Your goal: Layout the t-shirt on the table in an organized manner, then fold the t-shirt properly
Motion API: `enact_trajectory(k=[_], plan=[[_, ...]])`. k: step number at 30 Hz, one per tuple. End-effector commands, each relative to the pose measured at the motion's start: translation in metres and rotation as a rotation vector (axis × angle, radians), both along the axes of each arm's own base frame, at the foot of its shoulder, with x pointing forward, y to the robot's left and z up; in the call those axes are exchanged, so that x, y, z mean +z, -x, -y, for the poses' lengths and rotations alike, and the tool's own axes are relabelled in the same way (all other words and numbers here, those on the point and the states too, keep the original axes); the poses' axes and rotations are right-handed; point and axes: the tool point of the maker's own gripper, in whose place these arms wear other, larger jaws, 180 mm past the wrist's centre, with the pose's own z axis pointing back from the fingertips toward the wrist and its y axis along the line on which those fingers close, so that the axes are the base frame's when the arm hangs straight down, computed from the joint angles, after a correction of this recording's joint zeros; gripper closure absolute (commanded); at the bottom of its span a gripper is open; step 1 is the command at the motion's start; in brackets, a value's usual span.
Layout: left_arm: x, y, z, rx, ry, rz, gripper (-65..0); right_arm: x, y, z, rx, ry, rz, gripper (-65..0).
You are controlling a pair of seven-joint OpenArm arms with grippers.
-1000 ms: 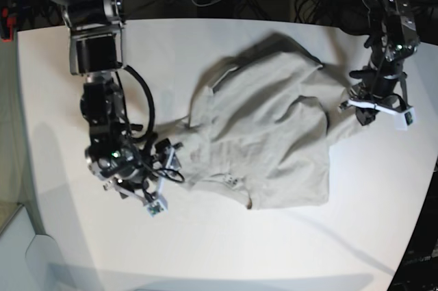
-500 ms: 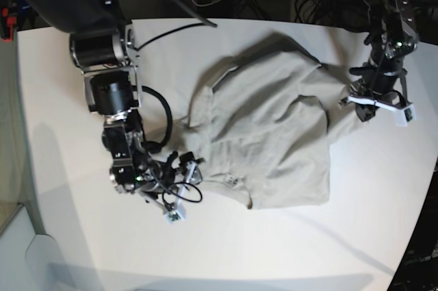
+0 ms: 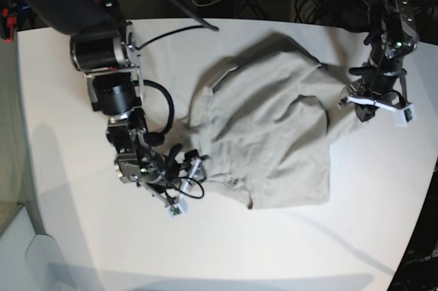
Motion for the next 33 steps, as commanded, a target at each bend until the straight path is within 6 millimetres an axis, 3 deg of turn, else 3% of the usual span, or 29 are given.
enact_trajectory(k=[1, 6, 9, 17, 20, 26, 33], plan=[[0.012, -0.005, -0.002, -0.004, -0.012, 0.039, -0.3, 0.008, -0.007, -0.003, 0.007, -0.007, 0.008, -27.6], [0.006, 0.004, -0.002, -0.004, -0.013, 0.019, -0.3, 0.003, -0.004, -0.003, 0.001, -0.008, -0.004, -1.3], [0.001, 0.011, -0.002, -0.004, -0.013, -0.001, -0.3, 0.002, -0.011, 0.012, -0.092, 0.025, 0.0, -2.8], [-0.01, 0.025, -0.002, -0.003, -0.014, -0.042, -0.3, 0.016, -0.035, 0.119, -0.458, 0.004, 0.046, -2.1], [-0.01, 0.025, -0.002, -0.003, -0.015, -0.042, -0.3, 0.023, -0.036, 0.165, -0.588, -0.027, 0.052, -2.1], [-0.011, 0.024, -0.002, -0.002, -0.013, -0.041, -0.3, 0.03, -0.029, 0.226, -0.773, -0.104, 0.06, -2.1], [-0.008, 0.018, -0.001, -0.006, -0.01, -0.027, -0.3, 0.027, -0.02, 0.249, -0.85, -0.139, 0.054, -2.1]])
